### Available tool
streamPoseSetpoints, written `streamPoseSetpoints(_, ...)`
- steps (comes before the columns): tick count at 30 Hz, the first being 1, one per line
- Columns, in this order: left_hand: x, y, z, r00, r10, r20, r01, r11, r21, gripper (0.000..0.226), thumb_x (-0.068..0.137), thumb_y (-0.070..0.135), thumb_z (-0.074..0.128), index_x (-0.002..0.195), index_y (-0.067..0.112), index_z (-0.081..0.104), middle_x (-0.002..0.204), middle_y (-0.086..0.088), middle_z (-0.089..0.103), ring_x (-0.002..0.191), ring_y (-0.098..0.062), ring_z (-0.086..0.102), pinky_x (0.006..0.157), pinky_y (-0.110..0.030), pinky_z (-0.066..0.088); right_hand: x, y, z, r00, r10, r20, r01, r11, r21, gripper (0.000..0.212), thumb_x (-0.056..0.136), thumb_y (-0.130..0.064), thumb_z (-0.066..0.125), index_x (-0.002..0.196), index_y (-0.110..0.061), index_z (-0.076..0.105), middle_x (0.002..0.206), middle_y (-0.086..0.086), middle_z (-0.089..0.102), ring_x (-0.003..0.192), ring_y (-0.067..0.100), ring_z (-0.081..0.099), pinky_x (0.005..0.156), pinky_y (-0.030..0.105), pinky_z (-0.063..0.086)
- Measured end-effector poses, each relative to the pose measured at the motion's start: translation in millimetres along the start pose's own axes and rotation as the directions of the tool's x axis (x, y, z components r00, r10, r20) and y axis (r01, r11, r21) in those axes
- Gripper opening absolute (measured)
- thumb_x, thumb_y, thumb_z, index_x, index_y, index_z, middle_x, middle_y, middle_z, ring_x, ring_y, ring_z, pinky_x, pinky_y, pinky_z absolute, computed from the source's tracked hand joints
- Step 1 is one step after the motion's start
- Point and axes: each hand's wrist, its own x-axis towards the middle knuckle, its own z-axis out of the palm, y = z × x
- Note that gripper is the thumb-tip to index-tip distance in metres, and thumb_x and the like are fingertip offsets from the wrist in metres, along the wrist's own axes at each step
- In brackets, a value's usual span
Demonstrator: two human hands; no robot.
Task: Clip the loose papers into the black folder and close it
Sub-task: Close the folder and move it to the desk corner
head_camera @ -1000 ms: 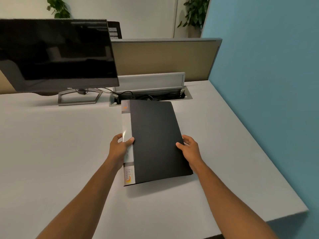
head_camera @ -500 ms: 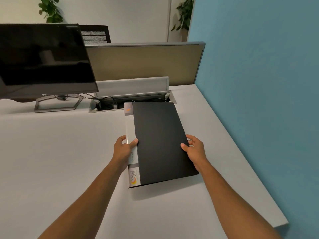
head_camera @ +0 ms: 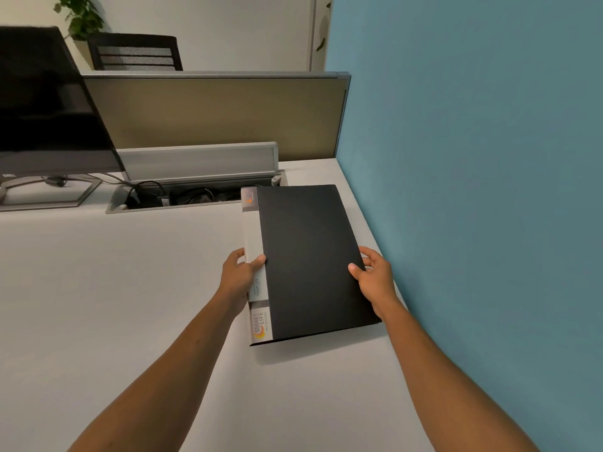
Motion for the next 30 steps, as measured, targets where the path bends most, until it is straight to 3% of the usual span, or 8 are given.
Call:
streamPoseSetpoints(7, 10.6, -1.4, 41.0, 0.999, -0.010, 0.037, 0.008, 0.999, 0.045, 0.038, 0.093, 0.021, 0.059, 0.129, 0.017, 0.048, 0.125, -0.007, 0.059, 0.100, -0.032, 0.061, 0.084, -0.047, 0.053, 30.2, 14.1, -28.7, 1.000, 0.001, -0.029, -0.002, 0.998, -0.062, 0.051, 0.087, -0.002, 0.064, 0.135, -0.015, 0.051, 0.125, 0.005, 0.063, 0.106, 0.017, 0.059, 0.094, 0.031, 0.049)
streamPoseSetpoints(12, 19.7, 1.5, 64.4, 0.999, 0.045, -0.021, -0.040, 0.982, 0.187, 0.034, 0.094, 0.021, 0.059, 0.126, 0.015, 0.052, 0.117, -0.002, 0.059, 0.095, -0.030, 0.060, 0.078, -0.043, 0.049, 48.6, 19.0, -34.2, 0.999, -0.022, -0.032, 0.018, 0.990, -0.137, 0.052, 0.088, 0.000, 0.061, 0.137, -0.009, 0.048, 0.134, 0.007, 0.057, 0.123, 0.021, 0.054, 0.104, 0.030, 0.042)
streamPoseSetpoints(18, 33.0, -0.9, 78.5, 0.992, 0.078, -0.097, -0.038, 0.931, 0.363, 0.034, 0.092, 0.028, 0.060, 0.122, 0.013, 0.054, 0.120, -0.007, 0.061, 0.096, -0.031, 0.060, 0.084, -0.043, 0.053, 63.9, 28.3, -27.9, 0.996, -0.056, -0.064, 0.033, 0.946, -0.321, 0.054, 0.089, -0.007, 0.062, 0.140, -0.005, 0.043, 0.142, 0.015, 0.049, 0.133, 0.028, 0.044, 0.112, 0.036, 0.033)
streamPoseSetpoints(22, 37.2, 0.2, 81.8, 0.981, 0.145, -0.130, -0.060, 0.863, 0.502, 0.044, 0.091, 0.035, 0.061, 0.127, 0.012, 0.052, 0.126, -0.009, 0.060, 0.108, -0.035, 0.060, 0.094, -0.051, 0.052, 65.5, 29.1, -19.8, 0.990, -0.119, -0.077, 0.076, 0.904, -0.421, 0.048, 0.093, -0.008, 0.057, 0.139, -0.003, 0.044, 0.135, 0.018, 0.050, 0.127, 0.031, 0.046, 0.107, 0.032, 0.032)
streamPoseSetpoints(26, 38.2, 2.3, 81.7, 0.965, 0.198, -0.169, -0.074, 0.831, 0.552, 0.056, 0.090, 0.032, 0.064, 0.137, 0.007, 0.048, 0.139, -0.012, 0.054, 0.121, -0.037, 0.054, 0.102, -0.050, 0.046, 66.1, 28.9, -12.1, 0.977, -0.199, -0.075, 0.136, 0.857, -0.497, 0.040, 0.095, -0.007, 0.052, 0.134, -0.001, 0.049, 0.131, 0.015, 0.049, 0.121, 0.028, 0.048, 0.102, 0.030, 0.037)
streamPoseSetpoints(30, 36.4, 4.5, 81.6, 0.970, 0.201, -0.137, -0.087, 0.812, 0.577, 0.053, 0.091, 0.030, 0.063, 0.135, 0.005, 0.049, 0.135, -0.013, 0.056, 0.118, -0.037, 0.056, 0.101, -0.049, 0.047, 65.5, 30.3, -8.1, 0.969, -0.242, -0.049, 0.165, 0.783, -0.600, 0.036, 0.091, 0.000, 0.050, 0.127, 0.001, 0.054, 0.131, 0.015, 0.051, 0.122, 0.030, 0.046, 0.102, 0.036, 0.038)
